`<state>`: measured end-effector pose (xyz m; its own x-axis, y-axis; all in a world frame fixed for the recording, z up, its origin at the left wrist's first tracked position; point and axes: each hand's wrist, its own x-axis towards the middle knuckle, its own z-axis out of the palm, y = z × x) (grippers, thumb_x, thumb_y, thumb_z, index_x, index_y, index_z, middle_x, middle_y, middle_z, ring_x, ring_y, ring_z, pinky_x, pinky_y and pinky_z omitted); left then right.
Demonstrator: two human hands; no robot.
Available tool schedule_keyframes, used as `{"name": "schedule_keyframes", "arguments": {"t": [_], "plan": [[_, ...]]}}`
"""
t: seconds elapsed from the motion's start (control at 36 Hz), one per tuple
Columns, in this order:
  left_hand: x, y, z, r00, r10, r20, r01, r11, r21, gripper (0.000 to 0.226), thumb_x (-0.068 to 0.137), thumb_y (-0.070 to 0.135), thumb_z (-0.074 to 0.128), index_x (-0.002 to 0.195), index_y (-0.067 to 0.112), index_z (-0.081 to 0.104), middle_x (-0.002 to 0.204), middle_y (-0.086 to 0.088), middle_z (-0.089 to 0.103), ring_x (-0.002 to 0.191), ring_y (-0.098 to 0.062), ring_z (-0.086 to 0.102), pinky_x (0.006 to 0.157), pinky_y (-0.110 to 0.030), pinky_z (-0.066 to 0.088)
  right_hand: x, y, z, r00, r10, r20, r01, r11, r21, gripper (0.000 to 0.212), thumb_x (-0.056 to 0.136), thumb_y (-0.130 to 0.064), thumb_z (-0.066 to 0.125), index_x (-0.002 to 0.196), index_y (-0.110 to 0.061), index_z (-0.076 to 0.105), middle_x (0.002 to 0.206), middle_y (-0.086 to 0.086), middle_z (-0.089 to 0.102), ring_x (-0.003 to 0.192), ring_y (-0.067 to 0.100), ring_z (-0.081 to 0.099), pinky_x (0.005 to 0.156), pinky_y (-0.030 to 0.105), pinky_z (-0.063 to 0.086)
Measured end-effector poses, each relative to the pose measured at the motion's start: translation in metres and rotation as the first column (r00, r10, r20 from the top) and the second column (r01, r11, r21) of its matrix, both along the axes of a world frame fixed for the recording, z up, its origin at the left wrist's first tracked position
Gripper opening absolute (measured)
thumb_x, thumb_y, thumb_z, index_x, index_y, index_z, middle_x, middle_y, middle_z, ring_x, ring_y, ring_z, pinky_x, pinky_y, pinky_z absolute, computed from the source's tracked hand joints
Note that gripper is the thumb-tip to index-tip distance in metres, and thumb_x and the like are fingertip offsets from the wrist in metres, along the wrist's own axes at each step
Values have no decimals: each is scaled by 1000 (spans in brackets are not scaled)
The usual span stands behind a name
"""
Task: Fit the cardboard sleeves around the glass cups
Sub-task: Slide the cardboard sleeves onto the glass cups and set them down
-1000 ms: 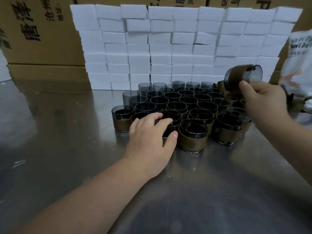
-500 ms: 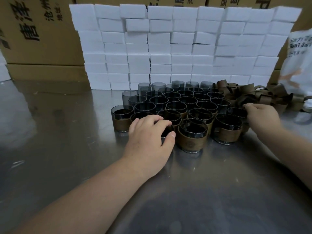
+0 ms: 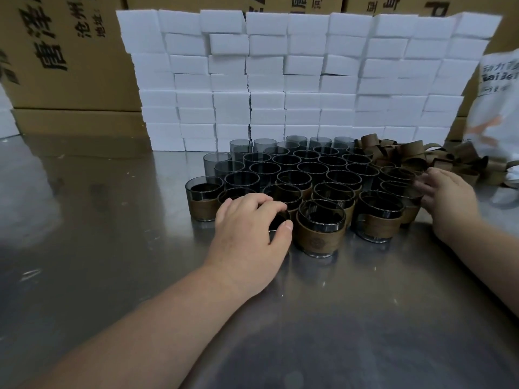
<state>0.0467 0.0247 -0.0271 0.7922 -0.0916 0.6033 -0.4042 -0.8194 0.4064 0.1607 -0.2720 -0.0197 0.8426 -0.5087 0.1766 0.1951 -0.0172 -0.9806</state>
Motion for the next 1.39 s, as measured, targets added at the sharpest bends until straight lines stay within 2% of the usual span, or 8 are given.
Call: {"name": "schedule_keyframes", "arguments": {"t": [0.17,0.33,0.44,0.64,0.72,0.92,1.14,1.39], "plan": [[0,0,0,1000,3,1,-3,1000,1,35,90,35,46,121,26,59,123,8,50,121,-7,35,112,-33,8,6,4,5,993,79,-92,-75,996,39,30,93,-15,50,120,-4,59,80,-1,72,78,13,56,76,21,45],[0,0,0,1000,2,2,-2,1000,-2,36,89,36,44,120,26,60,122,9,51,120,-7,36,112,-35,10,3,4,1,995,56,-81,-63,994,-85,27,93,-13,47,114,-5,62,99,10,63,75,13,58,64,18,44],[0,0,0,1000,3,2,-3,1000,-1,35,89,35,46,119,25,60,121,9,51,119,-8,37,112,-36,12,5,3,-4,996,12,-83,-23,990,-140,23,93,-15,47,106,-9,66,101,9,64,94,23,60,82,34,49],[-1,-1,1,1000,10,1,-10,1000,9,37,88,37,44,118,25,61,120,8,52,118,-8,38,111,-38,15,18,-14,-9,998,-56,-38,55,998,-27,37,90,-10,47,124,5,53,94,9,65,59,4,48,50,13,43],[1,-1,1,1000,15,14,-15,1000,3,33,88,33,48,117,24,62,119,8,53,118,-9,39,110,-39,16,26,-14,-8,995,-91,-49,86,992,-92,38,90,-5,45,127,-6,52,125,21,57,65,10,51,55,20,41],[0,-2,0,1000,9,17,-8,1000,-10,32,88,34,49,117,24,62,118,8,53,116,-8,38,110,-39,16,46,-17,-5,984,-101,-149,44,937,-347,53,88,4,42,137,-17,45,114,18,58,82,32,60,67,36,49],[1,-1,0,1000,8,18,-7,1000,-17,37,88,40,42,118,26,61,119,11,51,115,-4,33,111,-36,14,71,-19,-1,939,-242,-245,-22,667,-745,46,89,-4,50,135,-5,46,133,21,50,119,38,48,92,40,40],[0,-1,1,1000,7,21,-7,1000,-23,31,90,35,48,116,24,62,116,9,53,114,-7,37,110,-38,17,70,-22,-3,925,-291,-244,5,652,-758,40,85,-6,56,126,-3,56,128,22,55,115,37,52,94,39,42]]}}
